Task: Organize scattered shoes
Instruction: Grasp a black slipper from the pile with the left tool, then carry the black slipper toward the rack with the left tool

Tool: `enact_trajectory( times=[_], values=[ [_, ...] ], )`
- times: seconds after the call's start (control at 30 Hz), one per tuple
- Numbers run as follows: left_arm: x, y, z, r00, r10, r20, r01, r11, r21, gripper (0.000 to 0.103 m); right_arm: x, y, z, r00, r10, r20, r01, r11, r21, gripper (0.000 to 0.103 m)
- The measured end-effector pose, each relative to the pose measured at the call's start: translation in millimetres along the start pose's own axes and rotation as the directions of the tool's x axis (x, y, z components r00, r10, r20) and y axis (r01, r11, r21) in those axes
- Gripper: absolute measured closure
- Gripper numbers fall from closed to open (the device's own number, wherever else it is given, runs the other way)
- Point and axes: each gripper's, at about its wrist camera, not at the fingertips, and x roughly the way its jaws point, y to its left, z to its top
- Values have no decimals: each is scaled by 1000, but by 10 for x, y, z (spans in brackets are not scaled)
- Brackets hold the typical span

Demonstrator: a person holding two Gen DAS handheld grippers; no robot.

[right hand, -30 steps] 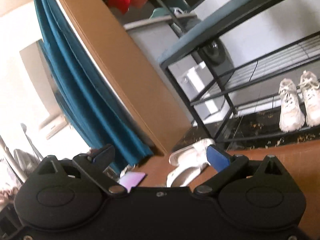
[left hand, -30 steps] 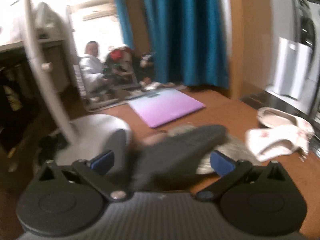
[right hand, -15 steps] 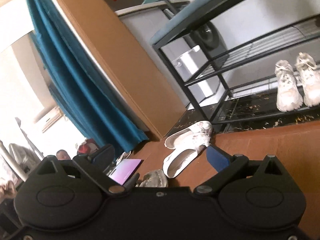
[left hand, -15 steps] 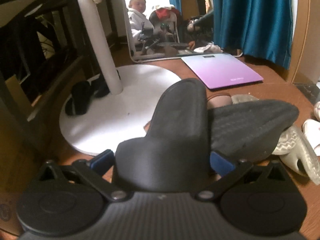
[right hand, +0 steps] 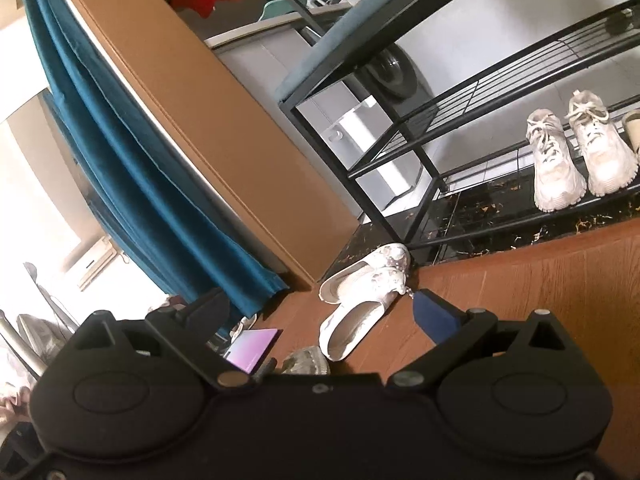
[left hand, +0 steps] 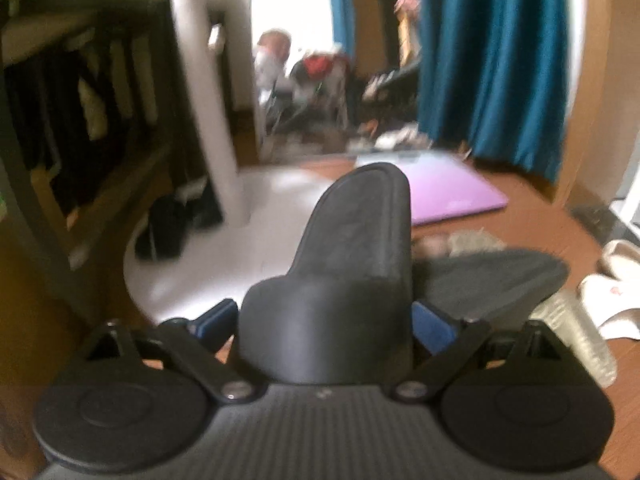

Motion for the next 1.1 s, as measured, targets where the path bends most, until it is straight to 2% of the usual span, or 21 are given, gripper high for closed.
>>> enact_trajectory(
  times=[0.03, 0.1, 0.23, 0.3, 0.4, 0.47, 0.57, 0.63, 0.73, 0.8, 0.9, 0.93, 0.97, 1.0, 1.03, 1.07, 1.1],
  values=[
    [-57, -33, 33, 1000, -16, 21, 16, 1000, 7, 10, -10, -12, -1, 1000, 0, 3, 0, 1000, 0, 3],
    [-270, -238, 153, 991, -100, 87, 97, 995, 35, 10, -28, -65, 11, 1000, -9, 10, 9, 1000, 6, 3],
    [-562, -827, 269, 955, -277, 110, 266, 958, 103, 9, -83, -320, 126, 997, -60, 39, 57, 996, 64, 3],
    [-763, -1355, 277, 916, -390, 92, 377, 916, 137, 9, -147, -456, 190, 993, -93, 67, 88, 993, 76, 3],
    [-1054, -2022, 202, 858, -511, 44, 497, 850, 174, 9, -281, -712, 293, 978, -170, 121, 159, 982, 98, 3],
    [-1211, -2424, 94, 819, -573, -21, 566, 802, 190, 8, -404, -954, 341, 960, -231, 158, 207, 966, 153, 3],
    [-1356, -2964, -169, 778, -612, -143, 628, 748, 213, 8, -580, -1293, 379, 925, -324, 197, 278, 933, 231, 3],
    [-1460, -3300, -433, 772, -604, -196, 635, 726, 266, 8, -650, -1448, 382, 907, -367, 205, 312, 914, 259, 3],
    [-1660, -3796, -983, 775, -568, -278, 632, 683, 366, 7, -753, -1710, 421, 871, -444, 211, 371, 875, 312, 3],
    [-1747, -4032, -1367, 756, -560, -338, 654, 640, 404, 7, -826, -1902, 468, 841, -494, 220, 397, 840, 369, 3],
    [-1830, -4259, -1908, 748, -555, -365, 661, 575, 482, 6, -891, -2054, 477, 808, -542, 230, 422, 806, 416, 3],
    [-1833, -4301, -2014, 737, -560, -379, 672, 546, 500, 6, -916, -2104, 471, 797, -560, 227, 433, 791, 432, 3],
    [-1828, -4389, -2185, 707, -570, -419, 700, 484, 525, 5, -942, -2137, 464, 791, -570, 223, 439, 783, 442, 3],
    [-1809, -4444, -2287, 677, -575, -460, 729, 435, 529, 5, -969, -2162, 458, 788, -574, 221, 441, 778, 448, 3],
    [-1785, -4484, -2363, 652, -572, -498, 751, 398, 526, 4, -995, -2176, 446, 781, -583, 225, 443, 770, 459, 3],
    [-1772, -4515, -2442, 636, -563, -528, 764, 363, 533, 2, -1017, -2178, 440, 773, -590, 233, 444, 766, 464, 3],
    [-1800, -4524, -2495, 644, -560, -522, 754, 346, 559, 2, -1037, -2177, 439, 767, -595, 241, 446, 764, 465, 3]
  ],
)
